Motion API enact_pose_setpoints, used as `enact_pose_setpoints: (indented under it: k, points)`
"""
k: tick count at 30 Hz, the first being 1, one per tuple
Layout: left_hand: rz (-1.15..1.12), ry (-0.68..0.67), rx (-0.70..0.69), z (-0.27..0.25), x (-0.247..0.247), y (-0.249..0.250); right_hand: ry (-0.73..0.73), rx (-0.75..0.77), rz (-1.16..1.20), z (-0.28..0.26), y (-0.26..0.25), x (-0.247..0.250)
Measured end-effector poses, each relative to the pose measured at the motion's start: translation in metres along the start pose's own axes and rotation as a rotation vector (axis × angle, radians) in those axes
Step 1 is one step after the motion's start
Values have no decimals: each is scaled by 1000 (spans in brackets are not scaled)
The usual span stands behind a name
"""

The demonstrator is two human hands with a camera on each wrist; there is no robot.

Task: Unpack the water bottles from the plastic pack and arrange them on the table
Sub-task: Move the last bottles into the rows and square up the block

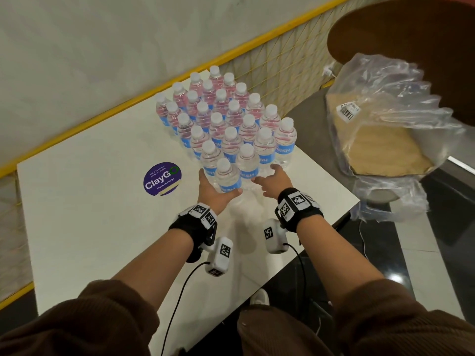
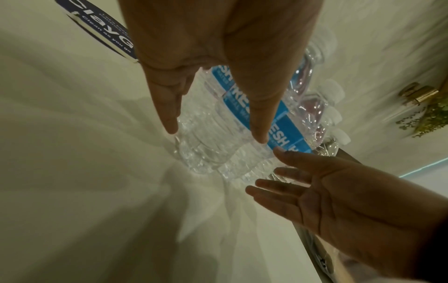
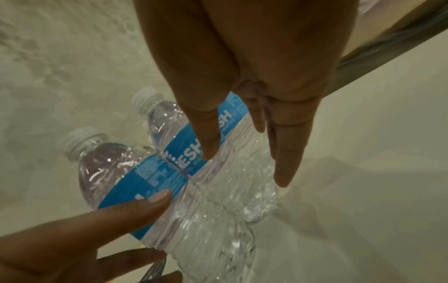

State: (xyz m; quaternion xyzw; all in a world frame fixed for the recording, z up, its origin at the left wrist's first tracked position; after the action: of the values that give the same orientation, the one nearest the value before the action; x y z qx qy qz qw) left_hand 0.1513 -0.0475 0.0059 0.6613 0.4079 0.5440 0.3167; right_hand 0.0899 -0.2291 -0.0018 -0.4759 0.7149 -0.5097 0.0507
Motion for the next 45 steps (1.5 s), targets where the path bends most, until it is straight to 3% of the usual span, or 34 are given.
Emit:
enact_pose_setpoints:
  k: [8,12,14,16,20,22,26,37,40,42,45]
  points:
    - [-103,-43,-50,-2,-6,8,-29,40,90,-4,-4,-7]
    - [-91,20,-141,-4,1,17,-12,6,126,3,-4,3]
    - [-75,141,-266,-10,12,35,69,12,179,11,-8,19]
    - [-59,241,-477,-22,22,62,154,22,251,20,-16,37]
    - [248,198,-877,-40,8,109,195,45,277,32,-31,56]
    - [438,145,-948,-40,-6,123,174,86,261,33,-36,56]
    - [696,-11,-838,-26,-24,127,161,203,230,30,-46,57]
    - [637,-77,-857,-18,-22,129,183,295,112,25,-50,62]
    - [395,15,-964,-17,0,133,315,270,29,16,-54,75]
    - [310,113,-973,-10,21,135,387,411,42,-2,-70,82]
    - [376,170,-843,13,47,129,260,629,-48,-39,-97,65]
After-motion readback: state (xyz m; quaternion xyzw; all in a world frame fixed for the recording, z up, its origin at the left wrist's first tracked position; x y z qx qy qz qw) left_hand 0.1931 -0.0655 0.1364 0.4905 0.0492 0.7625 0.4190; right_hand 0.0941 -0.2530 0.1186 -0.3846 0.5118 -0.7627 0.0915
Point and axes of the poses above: each hand's wrist, its own z-axis towards the middle knuckle, its own x-axis out of the back of the hand, y = z × x, the point moved 6 cm from there along z, towards the middle knuckle, and after that the axes turned 14 degrees about y, right-handed, at the moved point
